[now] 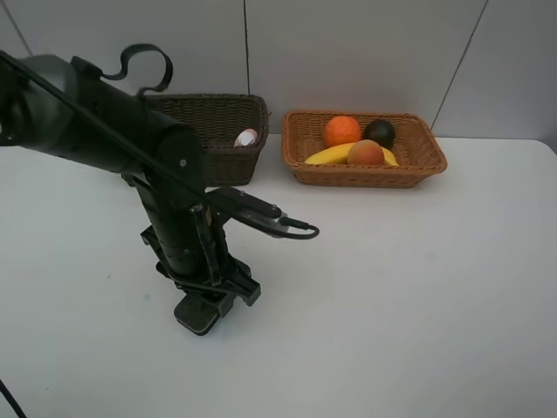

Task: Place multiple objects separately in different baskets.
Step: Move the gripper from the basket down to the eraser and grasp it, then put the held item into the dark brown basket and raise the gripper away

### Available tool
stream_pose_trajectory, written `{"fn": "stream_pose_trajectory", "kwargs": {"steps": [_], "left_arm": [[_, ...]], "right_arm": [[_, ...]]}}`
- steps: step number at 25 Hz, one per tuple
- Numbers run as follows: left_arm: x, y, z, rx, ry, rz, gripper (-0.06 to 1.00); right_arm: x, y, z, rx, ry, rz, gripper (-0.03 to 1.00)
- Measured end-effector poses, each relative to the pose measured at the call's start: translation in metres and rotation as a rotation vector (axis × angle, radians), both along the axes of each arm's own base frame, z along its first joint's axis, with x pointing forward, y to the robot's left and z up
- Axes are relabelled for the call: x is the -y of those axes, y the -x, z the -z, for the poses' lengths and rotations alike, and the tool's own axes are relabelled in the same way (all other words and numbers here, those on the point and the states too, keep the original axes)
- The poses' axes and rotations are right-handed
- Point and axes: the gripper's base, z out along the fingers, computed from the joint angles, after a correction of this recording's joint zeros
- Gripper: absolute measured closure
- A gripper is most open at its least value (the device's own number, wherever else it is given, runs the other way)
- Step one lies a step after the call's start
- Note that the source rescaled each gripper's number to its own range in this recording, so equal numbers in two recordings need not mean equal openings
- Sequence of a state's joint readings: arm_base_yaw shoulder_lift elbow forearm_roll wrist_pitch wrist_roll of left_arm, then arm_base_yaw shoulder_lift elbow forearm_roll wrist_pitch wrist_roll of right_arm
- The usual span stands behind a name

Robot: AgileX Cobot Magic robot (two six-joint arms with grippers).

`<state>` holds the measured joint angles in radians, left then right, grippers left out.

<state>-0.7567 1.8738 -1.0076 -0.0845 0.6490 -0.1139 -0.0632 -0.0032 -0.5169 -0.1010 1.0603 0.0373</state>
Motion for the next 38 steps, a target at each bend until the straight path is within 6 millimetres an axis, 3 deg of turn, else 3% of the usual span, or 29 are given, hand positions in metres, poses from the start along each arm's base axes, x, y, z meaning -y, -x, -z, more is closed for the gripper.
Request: {"fn": "stream_pose_trajectory", "kwargs": {"steps": [9,13,16,21,30,35,38], "left_arm": [[-0.002,-0.041,-0.134,0.215,0.048,0.01,0.63],[-0.013,-0.063,-0.181,0.332,0.005,-0.013,0.63],[-0.026,-0.081,-0.201,0.429,-0.006,-0.052,0.63],[-0.055,-0.121,-0.191,0.509,-0.029,-0.128,0.63],[-0.086,-0.19,-0.11,0.514,-0.045,-0.209,0.63],[-0.089,-0.209,-0.067,0.495,-0.054,-0.205,0.63],[-0.087,-0.213,-0.059,0.51,-0.044,-0.197,0.63]], "right_arm": [[0.0,0.0,0.0,0.0,0.0,0.0,-0.01],[0.0,0.0,0.0,0.0,0.0,0.0,-0.01],[0.0,0.0,0.0,0.0,0.0,0.0,-0.01],[0.0,0.0,0.0,0.0,0.0,0.0,-0.01],[0.0,0.0,0.0,0.0,0.0,0.0,-0.01],[0.0,0.0,0.0,0.0,0.0,0.0,-0.01],[0.0,0.0,0.0,0.0,0.0,0.0,-0.01]]}}
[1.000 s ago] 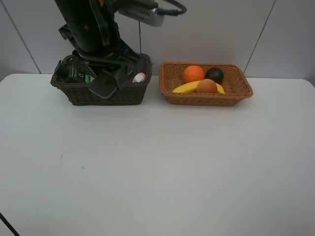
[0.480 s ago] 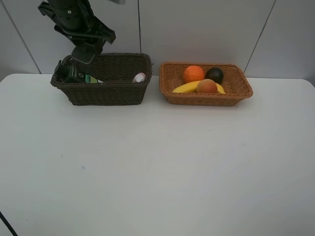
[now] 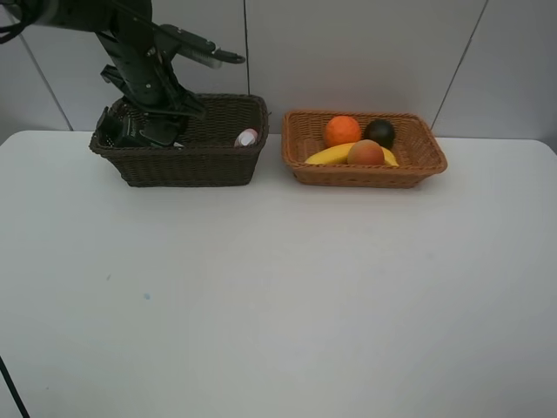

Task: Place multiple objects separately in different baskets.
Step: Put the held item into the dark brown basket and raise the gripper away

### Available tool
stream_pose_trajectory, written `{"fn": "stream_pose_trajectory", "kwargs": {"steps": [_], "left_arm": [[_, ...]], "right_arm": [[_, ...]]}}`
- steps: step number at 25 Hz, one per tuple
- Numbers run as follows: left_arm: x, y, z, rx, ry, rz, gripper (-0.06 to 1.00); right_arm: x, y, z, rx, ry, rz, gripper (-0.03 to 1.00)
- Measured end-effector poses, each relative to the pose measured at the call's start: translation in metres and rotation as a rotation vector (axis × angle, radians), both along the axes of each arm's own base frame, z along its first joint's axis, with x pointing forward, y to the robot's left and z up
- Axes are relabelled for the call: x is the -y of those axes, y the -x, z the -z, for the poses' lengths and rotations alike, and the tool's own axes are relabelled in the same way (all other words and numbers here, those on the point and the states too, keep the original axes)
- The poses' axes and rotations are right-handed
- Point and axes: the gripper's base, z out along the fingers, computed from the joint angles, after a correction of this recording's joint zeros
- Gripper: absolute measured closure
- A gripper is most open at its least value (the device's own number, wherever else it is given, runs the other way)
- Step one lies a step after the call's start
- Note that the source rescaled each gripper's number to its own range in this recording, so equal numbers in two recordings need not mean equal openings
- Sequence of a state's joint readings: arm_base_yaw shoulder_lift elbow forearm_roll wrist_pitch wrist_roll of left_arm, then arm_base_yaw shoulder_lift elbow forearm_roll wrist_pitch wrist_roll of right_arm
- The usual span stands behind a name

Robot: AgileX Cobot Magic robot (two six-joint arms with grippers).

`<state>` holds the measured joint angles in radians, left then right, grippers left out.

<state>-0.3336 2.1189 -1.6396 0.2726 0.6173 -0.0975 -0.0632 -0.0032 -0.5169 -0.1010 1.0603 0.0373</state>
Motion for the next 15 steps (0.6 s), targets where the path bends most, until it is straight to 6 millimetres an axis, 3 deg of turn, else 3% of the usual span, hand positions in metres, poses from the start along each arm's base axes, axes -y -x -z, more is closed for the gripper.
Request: {"fn": "stream_pose_trajectory", "kwargs": {"steps": [4,15], "left_arm": [[0.0021,-0.0035,0.0111,0.001,0.007,0.006,0.63],[0.0028,-0.0047,0.0107,0.014,0.014,0.01,0.63]], "right_arm": [[0.0,0.0,0.0,0.0,0.0,0.0,-0.01],[0.0,0.0,0.0,0.0,0.0,0.0,-0.01]]}}
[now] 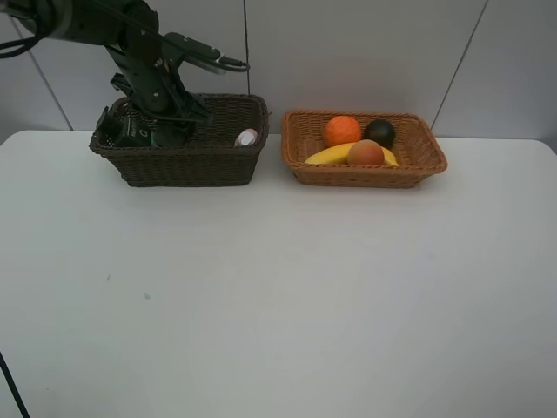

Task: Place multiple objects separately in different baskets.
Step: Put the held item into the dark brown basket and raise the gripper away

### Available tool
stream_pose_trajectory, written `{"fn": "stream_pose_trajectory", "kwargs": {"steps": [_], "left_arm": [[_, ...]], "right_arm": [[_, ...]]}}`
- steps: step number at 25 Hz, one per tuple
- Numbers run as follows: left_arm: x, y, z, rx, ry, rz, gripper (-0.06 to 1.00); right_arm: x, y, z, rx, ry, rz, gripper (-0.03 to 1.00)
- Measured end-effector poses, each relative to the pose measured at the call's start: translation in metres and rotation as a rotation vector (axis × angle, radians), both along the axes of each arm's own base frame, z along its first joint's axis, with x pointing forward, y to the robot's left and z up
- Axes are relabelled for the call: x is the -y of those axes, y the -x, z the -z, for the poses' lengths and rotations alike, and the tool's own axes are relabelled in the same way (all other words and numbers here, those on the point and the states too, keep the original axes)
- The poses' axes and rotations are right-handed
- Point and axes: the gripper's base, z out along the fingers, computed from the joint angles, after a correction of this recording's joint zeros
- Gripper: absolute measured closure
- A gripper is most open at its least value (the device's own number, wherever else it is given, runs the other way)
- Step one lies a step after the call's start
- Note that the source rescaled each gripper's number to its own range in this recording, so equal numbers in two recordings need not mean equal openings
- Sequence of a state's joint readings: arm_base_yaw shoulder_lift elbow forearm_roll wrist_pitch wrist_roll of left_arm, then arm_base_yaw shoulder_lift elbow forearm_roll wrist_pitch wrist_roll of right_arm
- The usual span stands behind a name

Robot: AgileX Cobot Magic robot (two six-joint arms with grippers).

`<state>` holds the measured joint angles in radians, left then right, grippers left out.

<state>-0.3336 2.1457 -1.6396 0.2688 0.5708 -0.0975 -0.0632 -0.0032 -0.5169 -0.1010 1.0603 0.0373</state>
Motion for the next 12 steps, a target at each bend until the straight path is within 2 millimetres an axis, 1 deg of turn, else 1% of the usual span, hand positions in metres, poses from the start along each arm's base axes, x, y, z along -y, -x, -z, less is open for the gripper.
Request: {"fn": "stream_pose_trajectory", "kwargs": {"steps": [8,9,10,11,12], "left_arm": [[0.0002,0.0,0.0,0.0,0.002,-0.001,0.63],[0.0002,0.0001,0.0,-0.001,0.003,-0.002,0.56],[0.0002,0.0001,0.0,-0.001,0.006,-0.007,0.41],[0.0002,0.0001,0.0,-0.001,0.008,-0.011,0.21],[0.0002,0.0001,0.0,-0.001,0.009,-0.013,0.09]], "right_arm": [[0.0,0.0,0.0,0.0,0.0,0.0,-0.01],[0.0,0.0,0.0,0.0,0.0,0.0,-0.01],[0.0,0.0,0.0,0.0,0.0,0.0,-0.01],[0.0,0.0,0.0,0.0,0.0,0.0,-0.01],[0.0,0.0,0.0,0.0,0.0,0.0,-0.01]]}}
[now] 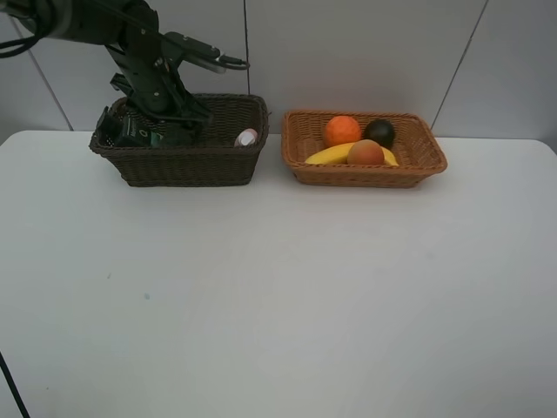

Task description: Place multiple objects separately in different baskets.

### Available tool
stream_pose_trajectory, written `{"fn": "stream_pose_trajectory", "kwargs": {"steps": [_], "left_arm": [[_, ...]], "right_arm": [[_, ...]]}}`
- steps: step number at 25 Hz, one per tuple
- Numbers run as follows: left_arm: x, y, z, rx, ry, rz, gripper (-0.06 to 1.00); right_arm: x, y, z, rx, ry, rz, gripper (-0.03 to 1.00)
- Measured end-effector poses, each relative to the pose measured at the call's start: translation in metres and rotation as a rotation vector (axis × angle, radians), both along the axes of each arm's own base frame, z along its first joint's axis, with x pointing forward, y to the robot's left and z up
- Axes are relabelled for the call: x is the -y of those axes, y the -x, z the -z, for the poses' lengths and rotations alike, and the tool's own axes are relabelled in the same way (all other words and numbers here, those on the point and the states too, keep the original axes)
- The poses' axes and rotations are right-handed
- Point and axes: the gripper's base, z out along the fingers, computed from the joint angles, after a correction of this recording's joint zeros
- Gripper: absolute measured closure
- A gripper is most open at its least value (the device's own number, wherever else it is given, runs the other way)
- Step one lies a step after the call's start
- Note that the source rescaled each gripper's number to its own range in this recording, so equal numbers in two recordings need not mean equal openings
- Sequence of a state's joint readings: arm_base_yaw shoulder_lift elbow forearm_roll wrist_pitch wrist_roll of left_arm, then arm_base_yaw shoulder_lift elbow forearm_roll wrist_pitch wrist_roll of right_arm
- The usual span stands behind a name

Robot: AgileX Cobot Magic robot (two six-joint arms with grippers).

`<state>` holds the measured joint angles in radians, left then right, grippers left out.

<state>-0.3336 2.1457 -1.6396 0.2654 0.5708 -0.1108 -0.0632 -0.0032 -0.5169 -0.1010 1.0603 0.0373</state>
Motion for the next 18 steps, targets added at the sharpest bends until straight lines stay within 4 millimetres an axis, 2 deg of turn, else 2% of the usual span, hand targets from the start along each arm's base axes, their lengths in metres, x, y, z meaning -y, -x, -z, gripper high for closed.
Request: {"fn": "stream_pose_trajectory", "kwargs": {"steps": [1,4,10,12,14,18], "left_arm": [[0.0,0.0,0.0,0.0,0.002,-0.003,0.02],[0.0,0.0,0.0,0.0,0.003,-0.006,-0.05],[0.0,0.0,-0.001,0.002,0.004,-0.007,-0.05],[0.0,0.001,-0.007,0.01,0.008,-0.008,-0.05],[-0.002,0.005,-0.022,0.027,0.012,-0.012,-0.05],[-0.009,0.021,-0.076,0.093,0.03,-0.027,-0.05]], "right_arm": [[0.0,0.0,0.0,0.0,0.0,0.0,-0.01],[0.0,0.0,0.0,0.0,0.0,0.0,-0.01],[0.0,0.0,0.0,0.0,0.0,0.0,-0.01],[0.0,0.0,0.0,0.0,0.0,0.0,-0.01],[0.0,0.0,0.0,0.0,0.0,0.0,-0.01],[0.0,0.0,0.0,0.0,0.0,0.0,-0.01]]}}
